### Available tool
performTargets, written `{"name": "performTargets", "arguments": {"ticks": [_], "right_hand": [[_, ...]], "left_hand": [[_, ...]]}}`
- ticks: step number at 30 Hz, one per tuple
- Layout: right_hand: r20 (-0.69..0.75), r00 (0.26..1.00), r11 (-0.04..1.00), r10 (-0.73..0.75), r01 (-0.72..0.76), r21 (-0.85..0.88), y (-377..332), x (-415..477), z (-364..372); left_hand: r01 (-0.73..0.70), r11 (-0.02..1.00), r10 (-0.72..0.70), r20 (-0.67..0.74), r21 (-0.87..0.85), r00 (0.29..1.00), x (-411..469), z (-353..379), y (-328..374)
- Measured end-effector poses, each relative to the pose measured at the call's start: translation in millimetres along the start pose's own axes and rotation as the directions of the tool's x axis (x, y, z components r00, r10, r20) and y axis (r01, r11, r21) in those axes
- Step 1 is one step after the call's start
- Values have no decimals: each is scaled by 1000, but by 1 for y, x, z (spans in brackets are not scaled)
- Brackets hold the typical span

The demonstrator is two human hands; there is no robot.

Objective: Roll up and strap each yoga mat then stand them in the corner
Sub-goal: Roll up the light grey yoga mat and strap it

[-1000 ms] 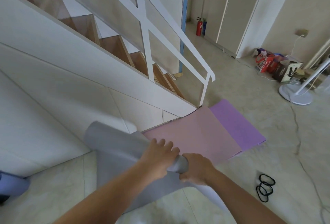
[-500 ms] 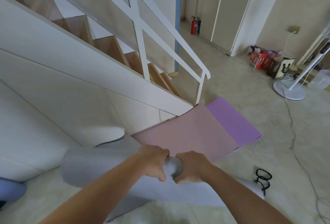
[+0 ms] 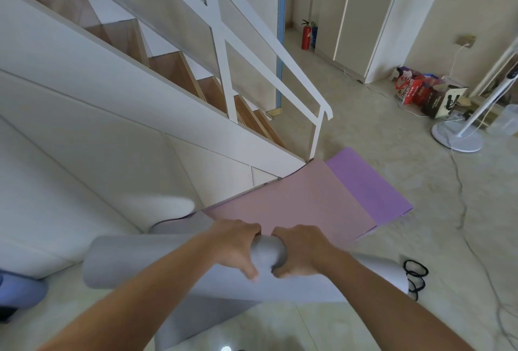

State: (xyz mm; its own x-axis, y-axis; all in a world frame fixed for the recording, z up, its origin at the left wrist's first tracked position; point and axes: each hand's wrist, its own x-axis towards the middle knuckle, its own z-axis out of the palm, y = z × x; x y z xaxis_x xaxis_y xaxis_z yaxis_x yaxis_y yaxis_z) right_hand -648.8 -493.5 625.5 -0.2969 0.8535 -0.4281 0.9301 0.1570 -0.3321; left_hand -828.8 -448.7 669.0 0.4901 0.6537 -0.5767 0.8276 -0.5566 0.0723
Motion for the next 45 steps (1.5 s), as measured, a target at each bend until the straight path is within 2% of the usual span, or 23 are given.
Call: {"name": "performTargets", "arguments": {"ticks": [2,4,6,10,12,13,14,16,18,19,21,22,25,27,29,32,33,36,38,40,41,43,45], "right_hand": [[88,996,984,3,-19,180,1,1,-8],[145,989,961,2,-42,274,1,3,-12],[119,993,979,-2,-22,205,-3,2,-15],[-99,991,983,-91,73,-171,-7,1,-7],[-128,987,984,-96,75,-163,-9,1,-12],[-104,991,989,-85,71,-132,-9,1,-16],[-50,997,995,-64,60,-79,-8,1,-21],[74,997,989,-24,13,146,-3,2,-33],[156,987,944,-31,-22,328,3,3,-40],[169,985,938,-36,-25,346,4,4,-40],[141,990,961,-21,-19,274,2,3,-40],[90,996,986,-16,0,168,2,3,-38],[-103,991,980,-88,68,-186,2,4,-22],[-159,982,982,-99,71,-173,1,3,-23],[-84,994,996,-71,66,-53,2,4,-32],[71,997,966,-37,17,259,10,5,-48],[96,995,949,-36,4,314,12,5,-50],[76,997,965,-32,11,262,9,2,-52],[-20,999,998,-40,41,56,6,0,-46],[-150,986,989,-77,56,-139,4,-2,-39],[-197,976,986,-92,61,-157,3,-2,-38],[-198,975,991,-97,77,-106,2,-3,-43],[-105,993,998,-59,62,25,5,-3,-56]], "left_hand": [[-35,975,56,-89,221,994,-3,6,0],[-19,958,77,-193,287,978,-4,9,-1],[8,980,39,-230,201,972,-4,6,-8],[91,985,-100,-53,-148,994,-3,-9,-20],[113,952,-100,62,-283,993,-6,-17,-20],[106,954,-86,82,-279,993,-9,-21,-18],[81,973,-68,65,-216,996,-12,-24,-16],[9,999,-8,-34,51,999,-14,-23,-11],[-20,959,65,-150,282,987,-11,-16,-6],[-11,947,81,-207,320,975,-8,-13,-5],[17,962,58,-266,271,962,-5,-15,-8],[33,976,24,-255,215,967,-4,-18,-12],[65,997,-67,-95,-31,993,0,-28,-24],[61,990,-62,0,-127,998,0,-35,-28],[22,999,-22,6,-27,1000,-5,-40,-23],[-37,939,91,-145,341,985,-7,-34,-8],[-24,920,107,-192,391,975,-5,-32,-4],[1,958,70,-238,287,969,0,-36,-10],[19,991,4,-175,130,984,3,-46,-18],[38,999,-40,-58,-34,998,5,-56,-24],[47,993,-47,5,-109,999,5,-60,-27],[50,981,-36,77,-186,996,1,-68,-27],[4,999,-2,41,-51,999,-7,-72,-20]]}}
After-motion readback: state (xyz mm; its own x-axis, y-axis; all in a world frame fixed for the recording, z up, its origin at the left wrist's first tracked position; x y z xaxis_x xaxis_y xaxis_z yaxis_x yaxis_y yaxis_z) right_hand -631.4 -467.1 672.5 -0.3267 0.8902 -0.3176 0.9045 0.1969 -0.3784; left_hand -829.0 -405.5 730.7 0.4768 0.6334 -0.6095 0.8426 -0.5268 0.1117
